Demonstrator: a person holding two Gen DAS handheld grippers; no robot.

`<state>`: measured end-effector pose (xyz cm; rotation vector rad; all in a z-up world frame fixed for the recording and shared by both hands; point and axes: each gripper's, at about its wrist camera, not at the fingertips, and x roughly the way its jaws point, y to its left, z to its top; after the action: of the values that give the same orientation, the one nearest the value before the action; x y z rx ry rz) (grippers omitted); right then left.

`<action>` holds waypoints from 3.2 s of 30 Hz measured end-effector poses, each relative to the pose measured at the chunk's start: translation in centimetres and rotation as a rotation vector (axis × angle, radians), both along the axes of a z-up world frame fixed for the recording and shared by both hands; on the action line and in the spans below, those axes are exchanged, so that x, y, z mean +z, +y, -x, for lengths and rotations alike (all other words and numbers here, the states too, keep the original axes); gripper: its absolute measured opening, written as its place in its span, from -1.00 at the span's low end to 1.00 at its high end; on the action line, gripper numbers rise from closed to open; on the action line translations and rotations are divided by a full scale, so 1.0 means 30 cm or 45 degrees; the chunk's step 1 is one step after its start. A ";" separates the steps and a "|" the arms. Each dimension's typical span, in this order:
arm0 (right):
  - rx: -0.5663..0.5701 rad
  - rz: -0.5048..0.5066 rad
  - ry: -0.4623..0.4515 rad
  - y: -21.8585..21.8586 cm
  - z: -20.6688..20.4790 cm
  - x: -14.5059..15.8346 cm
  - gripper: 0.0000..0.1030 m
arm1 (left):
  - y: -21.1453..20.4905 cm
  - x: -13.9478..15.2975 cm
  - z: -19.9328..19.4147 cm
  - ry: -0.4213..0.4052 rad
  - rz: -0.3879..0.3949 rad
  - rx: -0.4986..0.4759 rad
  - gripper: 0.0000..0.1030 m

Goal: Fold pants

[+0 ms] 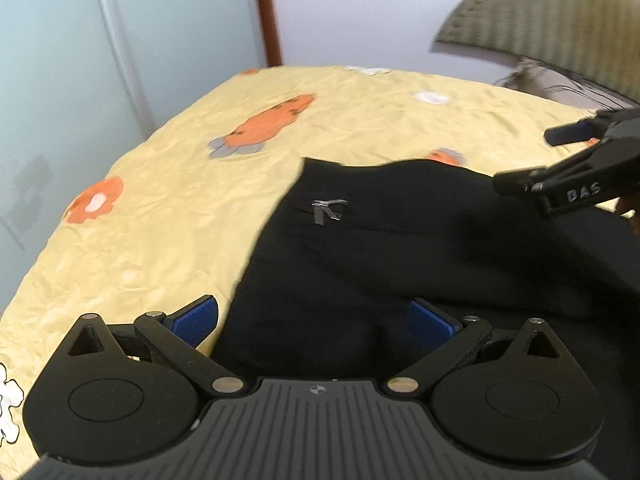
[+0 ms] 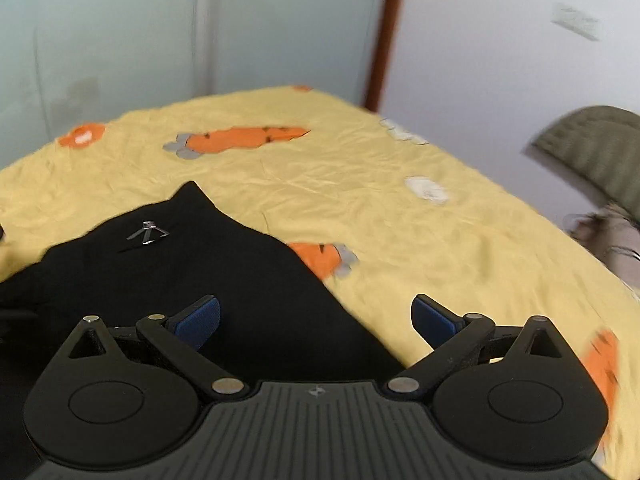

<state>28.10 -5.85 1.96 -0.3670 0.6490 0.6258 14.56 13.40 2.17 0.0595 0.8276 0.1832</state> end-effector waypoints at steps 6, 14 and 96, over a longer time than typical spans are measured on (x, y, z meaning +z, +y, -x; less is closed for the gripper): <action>0.173 0.052 0.167 0.072 -0.223 -0.109 0.77 | 0.128 0.034 -0.154 0.057 0.166 0.113 0.97; 0.354 0.089 0.164 0.093 -0.189 -0.111 -0.80 | 0.115 0.053 -0.409 0.165 0.322 0.026 0.95; -0.162 0.569 -0.444 -0.313 0.965 -0.200 -0.16 | -0.494 -0.134 0.518 -0.103 -0.464 -1.219 0.30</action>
<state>-0.85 -15.22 -4.04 -0.8245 0.4674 0.2784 -0.98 -1.43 -1.86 0.7688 0.6029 -0.5668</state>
